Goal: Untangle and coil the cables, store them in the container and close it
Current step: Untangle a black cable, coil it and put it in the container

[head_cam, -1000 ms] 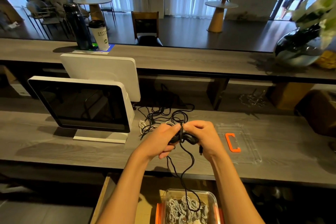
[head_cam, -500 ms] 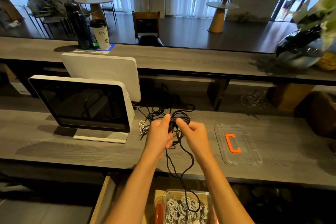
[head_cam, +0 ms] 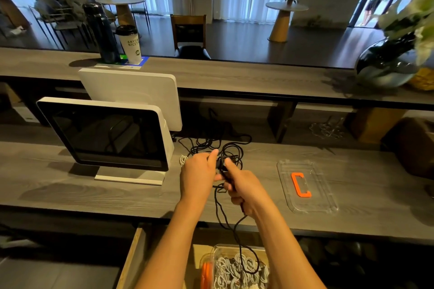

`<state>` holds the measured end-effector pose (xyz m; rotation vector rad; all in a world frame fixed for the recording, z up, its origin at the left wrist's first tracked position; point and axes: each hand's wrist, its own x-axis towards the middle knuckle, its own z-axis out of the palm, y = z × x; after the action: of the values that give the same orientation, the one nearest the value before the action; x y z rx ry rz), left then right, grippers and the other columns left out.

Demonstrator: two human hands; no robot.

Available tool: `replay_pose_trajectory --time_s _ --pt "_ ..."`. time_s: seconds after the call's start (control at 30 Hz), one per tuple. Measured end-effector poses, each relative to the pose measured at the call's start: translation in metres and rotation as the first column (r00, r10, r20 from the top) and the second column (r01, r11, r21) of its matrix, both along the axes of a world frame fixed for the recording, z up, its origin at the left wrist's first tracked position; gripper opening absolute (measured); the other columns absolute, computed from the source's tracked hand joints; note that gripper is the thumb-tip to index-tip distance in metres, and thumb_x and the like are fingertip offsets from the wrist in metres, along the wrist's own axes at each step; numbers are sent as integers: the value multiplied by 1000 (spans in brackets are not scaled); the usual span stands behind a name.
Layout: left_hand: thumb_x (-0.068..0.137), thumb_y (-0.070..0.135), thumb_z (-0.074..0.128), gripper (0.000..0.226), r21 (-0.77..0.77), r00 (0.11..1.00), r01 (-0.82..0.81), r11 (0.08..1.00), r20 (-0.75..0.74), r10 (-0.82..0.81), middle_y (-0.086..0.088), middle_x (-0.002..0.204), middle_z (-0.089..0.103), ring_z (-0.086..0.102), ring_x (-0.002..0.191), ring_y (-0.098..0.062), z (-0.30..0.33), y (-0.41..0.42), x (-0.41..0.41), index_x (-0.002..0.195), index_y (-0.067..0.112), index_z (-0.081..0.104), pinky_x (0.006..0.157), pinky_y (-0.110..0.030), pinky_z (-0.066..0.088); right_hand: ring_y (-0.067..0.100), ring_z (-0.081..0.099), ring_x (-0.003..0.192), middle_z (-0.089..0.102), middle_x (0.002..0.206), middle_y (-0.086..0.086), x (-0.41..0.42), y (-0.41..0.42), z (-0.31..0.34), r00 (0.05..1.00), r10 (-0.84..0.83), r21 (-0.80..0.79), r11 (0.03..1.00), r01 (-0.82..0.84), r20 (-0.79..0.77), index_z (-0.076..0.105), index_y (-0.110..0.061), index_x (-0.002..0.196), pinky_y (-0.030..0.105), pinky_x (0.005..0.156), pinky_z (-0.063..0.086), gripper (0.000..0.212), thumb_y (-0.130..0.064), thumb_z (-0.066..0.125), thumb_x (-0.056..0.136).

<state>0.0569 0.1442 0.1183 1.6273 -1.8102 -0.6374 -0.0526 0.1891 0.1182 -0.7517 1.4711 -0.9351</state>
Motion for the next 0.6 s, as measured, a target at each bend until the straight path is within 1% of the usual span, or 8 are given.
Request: replay_pose_trajectory --time_s 0.07,0.13,0.23,0.33,0.4,0.43,0.5,0.6 --pt "104 38 45 48 6 998 -47 999 38 47 5 57 43 48 57 -11 -4 -6 5 60 20 42 49 -23 28 4 35 46 51 65 -3 -4 3 -2 973 167 -76 981 -181 -157 73 -8 102 20 44 26 35 -38 55 100" --pt "104 41 45 49 25 991 -72 997 112 69 2 59 44 49 64 -20 -7 -11 7 60 19 42 55 -31 31 1 40 47 58 71 -4 -6 6 -2 895 287 -87 939 -334 -342 67 -13 119 17 45 33 24 -23 57 100" --pt "103 40 46 50 57 983 -87 995 167 77 1 59 46 44 57 -16 -9 -15 11 59 18 43 57 -30 31 -3 54 54 67 79 -8 -5 6 4 660 367 -38 857 -514 -655 63 -17 127 12 56 42 28 -20 55 101" --pt "102 40 48 44 135 978 -59 989 207 30 -3 66 51 47 62 -18 -12 -18 16 67 14 51 61 -30 34 6 66 82 72 91 -5 -10 6 17 313 290 15 755 -656 -904 69 -20 110 26 77 54 18 -23 53 102" --pt "102 41 48 41 195 971 -36 980 239 -12 -5 74 54 52 70 -23 -12 -21 17 73 12 55 64 -30 36 11 62 88 70 93 -6 -12 7 20 131 145 14 722 -692 -981 68 -27 108 31 74 52 20 -30 49 103" --pt "102 40 49 41 223 970 -15 975 241 -40 -5 74 55 53 70 -23 -12 -22 17 72 12 56 63 -30 37 11 57 89 68 94 -7 -13 7 18 106 59 -32 716 -697 -993 67 -31 111 30 70 48 21 -34 48 103" --pt "101 37 50 44 284 968 70 956 210 -134 -5 66 55 51 63 -22 -8 -23 19 64 13 56 58 -31 36 9 50 95 66 97 -9 -17 6 12 196 -71 -189 696 -693 -978 69 -32 111 27 69 44 21 -36 52 101" --pt "100 34 50 43 369 970 204 907 51 -239 -7 62 54 48 59 -22 -1 -21 22 65 10 60 60 -33 38 3 57 103 70 104 -12 -22 4 -1 560 -116 -479 674 -562 -820 75 -26 108 19 83 47 18 -27 62 96"
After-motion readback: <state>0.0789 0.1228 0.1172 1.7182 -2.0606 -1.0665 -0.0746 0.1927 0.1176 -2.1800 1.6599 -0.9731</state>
